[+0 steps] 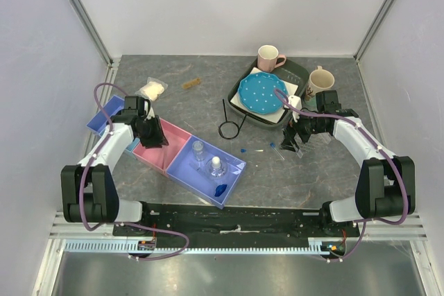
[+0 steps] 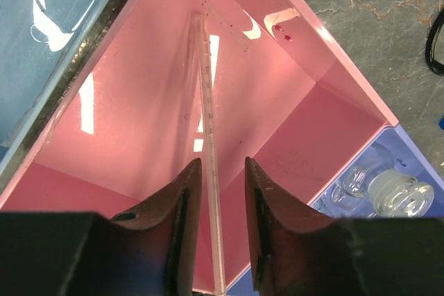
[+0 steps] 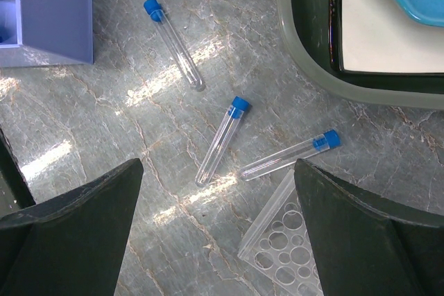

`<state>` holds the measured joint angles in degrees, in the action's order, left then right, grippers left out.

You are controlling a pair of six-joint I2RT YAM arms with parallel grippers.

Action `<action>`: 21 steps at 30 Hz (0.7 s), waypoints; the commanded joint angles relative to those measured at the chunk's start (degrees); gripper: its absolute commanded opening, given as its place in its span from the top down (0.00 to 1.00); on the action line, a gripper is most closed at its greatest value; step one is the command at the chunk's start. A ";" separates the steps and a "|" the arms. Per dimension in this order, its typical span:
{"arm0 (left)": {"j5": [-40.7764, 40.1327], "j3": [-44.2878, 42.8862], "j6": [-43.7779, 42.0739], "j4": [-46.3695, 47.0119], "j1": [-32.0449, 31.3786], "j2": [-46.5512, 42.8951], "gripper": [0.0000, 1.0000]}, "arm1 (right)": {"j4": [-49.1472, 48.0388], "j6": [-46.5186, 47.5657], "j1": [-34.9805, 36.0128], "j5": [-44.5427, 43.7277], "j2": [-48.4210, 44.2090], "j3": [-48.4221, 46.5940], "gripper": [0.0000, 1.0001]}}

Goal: Organize the chemistry lab equipment

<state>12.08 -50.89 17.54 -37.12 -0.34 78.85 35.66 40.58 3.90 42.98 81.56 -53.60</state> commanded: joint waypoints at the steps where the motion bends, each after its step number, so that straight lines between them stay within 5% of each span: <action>1: 0.23 -1.49 -0.93 1.70 0.25 -3.69 0.59 | -0.06 1.52 -0.12 0.79 0.18 -1.33 0.02; 9: 4.26 3.42 -0.84 6.36 0.25 -21.42 0.32 | -0.24 2.14 -0.21 0.61 -0.17 -0.98 0.02; 21: 18.57 12.40 -1.46 12.86 0.25 -40.69 0.27 | 6.24 -0.67 -0.47 5.27 -7.73 -5.19 0.02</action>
<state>21.89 -40.07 17.43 -28.32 -0.34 41.89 37.39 40.47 3.73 44.34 77.67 -54.06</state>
